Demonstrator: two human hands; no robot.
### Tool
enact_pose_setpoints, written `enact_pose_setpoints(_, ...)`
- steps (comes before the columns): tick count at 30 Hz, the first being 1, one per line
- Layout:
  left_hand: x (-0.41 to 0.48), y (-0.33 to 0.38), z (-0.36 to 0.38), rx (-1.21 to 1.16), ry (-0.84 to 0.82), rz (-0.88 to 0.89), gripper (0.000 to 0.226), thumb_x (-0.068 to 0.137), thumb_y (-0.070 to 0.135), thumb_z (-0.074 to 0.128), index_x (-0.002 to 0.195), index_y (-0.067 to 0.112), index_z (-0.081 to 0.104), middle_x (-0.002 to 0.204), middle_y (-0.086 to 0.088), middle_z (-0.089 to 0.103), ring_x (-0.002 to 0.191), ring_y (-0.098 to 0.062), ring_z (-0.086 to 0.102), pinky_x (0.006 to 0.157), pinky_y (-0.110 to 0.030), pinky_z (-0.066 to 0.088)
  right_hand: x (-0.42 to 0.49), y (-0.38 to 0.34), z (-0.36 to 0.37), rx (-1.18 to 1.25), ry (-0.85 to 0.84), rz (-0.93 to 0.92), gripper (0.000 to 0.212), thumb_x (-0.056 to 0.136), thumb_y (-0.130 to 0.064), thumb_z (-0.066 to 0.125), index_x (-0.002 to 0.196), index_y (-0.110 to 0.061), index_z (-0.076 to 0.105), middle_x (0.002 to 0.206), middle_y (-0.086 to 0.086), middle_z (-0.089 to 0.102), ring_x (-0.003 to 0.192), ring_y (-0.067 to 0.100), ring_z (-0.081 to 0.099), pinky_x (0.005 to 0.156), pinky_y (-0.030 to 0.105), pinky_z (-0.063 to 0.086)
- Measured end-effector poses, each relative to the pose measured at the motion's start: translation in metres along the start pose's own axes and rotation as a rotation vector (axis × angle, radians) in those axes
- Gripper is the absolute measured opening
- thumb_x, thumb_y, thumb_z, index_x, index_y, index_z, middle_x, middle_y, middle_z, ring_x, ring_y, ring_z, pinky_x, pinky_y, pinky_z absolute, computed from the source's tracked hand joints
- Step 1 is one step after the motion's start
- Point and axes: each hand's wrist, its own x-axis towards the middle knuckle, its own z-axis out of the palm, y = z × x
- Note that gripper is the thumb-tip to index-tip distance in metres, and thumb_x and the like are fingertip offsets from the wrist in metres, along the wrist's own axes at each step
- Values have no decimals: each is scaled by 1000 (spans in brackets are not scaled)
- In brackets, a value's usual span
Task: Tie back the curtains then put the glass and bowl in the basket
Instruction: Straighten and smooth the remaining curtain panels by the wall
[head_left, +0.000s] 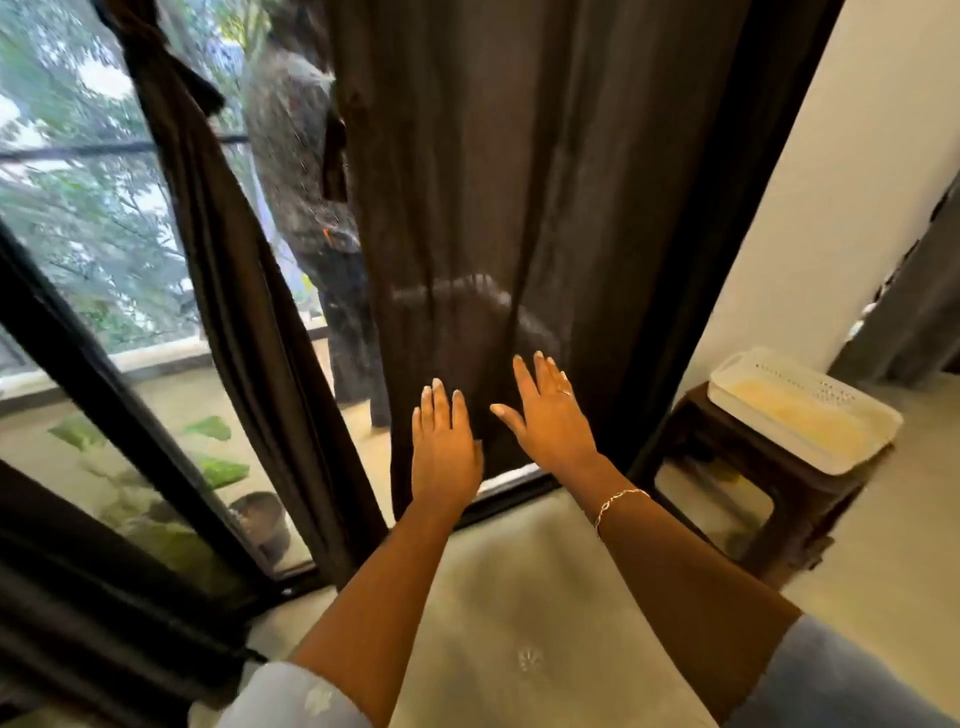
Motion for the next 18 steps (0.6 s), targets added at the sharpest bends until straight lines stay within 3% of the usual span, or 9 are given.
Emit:
enact_pose_setpoints(7, -15, 70, 38, -27, -43, 57, 62, 97, 29, 38, 147, 8, 7, 156, -17, -3, 145, -30, -4, 119, -40, 5, -35, 75, -2, 16, -24, 66, 69, 95, -50, 31, 149, -13, 10, 156, 17, 7, 145, 32, 4, 118, 38, 6)
enact_pose_setpoints(18, 31, 139, 52, -60, -62, 125, 62, 98, 31, 36, 148, 10, 7, 156, -16, -6, 145, -28, -7, 118, -40, 2, -26, 148, -9, 23, 1, 220, 69, 94, -51, 33, 149, -18, 8, 158, 11, 4, 146, 28, 0, 117, 36, 7)
